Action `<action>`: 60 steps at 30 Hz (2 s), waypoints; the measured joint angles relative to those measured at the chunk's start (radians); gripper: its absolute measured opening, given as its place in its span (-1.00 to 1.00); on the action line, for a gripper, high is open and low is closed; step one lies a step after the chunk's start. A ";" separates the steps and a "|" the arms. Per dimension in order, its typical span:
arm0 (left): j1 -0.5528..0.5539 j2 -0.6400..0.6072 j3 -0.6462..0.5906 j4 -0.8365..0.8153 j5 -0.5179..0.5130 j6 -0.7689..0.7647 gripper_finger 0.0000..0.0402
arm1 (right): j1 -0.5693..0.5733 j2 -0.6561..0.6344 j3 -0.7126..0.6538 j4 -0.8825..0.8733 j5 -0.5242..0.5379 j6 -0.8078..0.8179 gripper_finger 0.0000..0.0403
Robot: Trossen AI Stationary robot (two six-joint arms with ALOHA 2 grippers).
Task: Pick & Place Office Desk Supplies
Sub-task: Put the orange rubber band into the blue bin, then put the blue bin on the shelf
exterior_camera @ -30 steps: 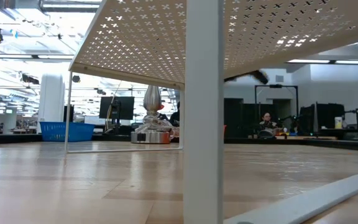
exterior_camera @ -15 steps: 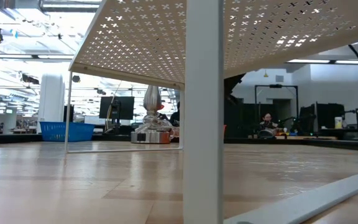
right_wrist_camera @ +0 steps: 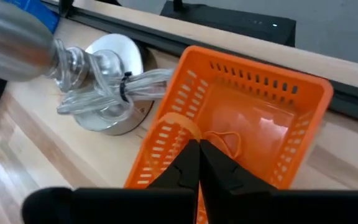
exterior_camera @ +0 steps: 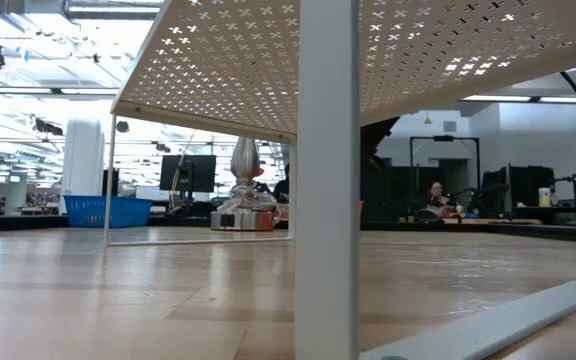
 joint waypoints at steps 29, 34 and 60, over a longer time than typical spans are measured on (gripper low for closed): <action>0.000 0.000 0.000 -0.002 0.000 0.010 -0.35 | 0.008 -0.046 -0.001 -0.041 -0.039 -0.002 0.14; -0.009 0.000 0.000 -0.036 0.000 0.008 -0.35 | 0.080 -0.195 -0.001 -0.224 0.004 -0.072 0.12; -0.014 0.000 0.000 -0.194 0.032 0.010 -0.35 | 1.186 -0.841 -0.367 -0.871 0.225 1.173 -0.07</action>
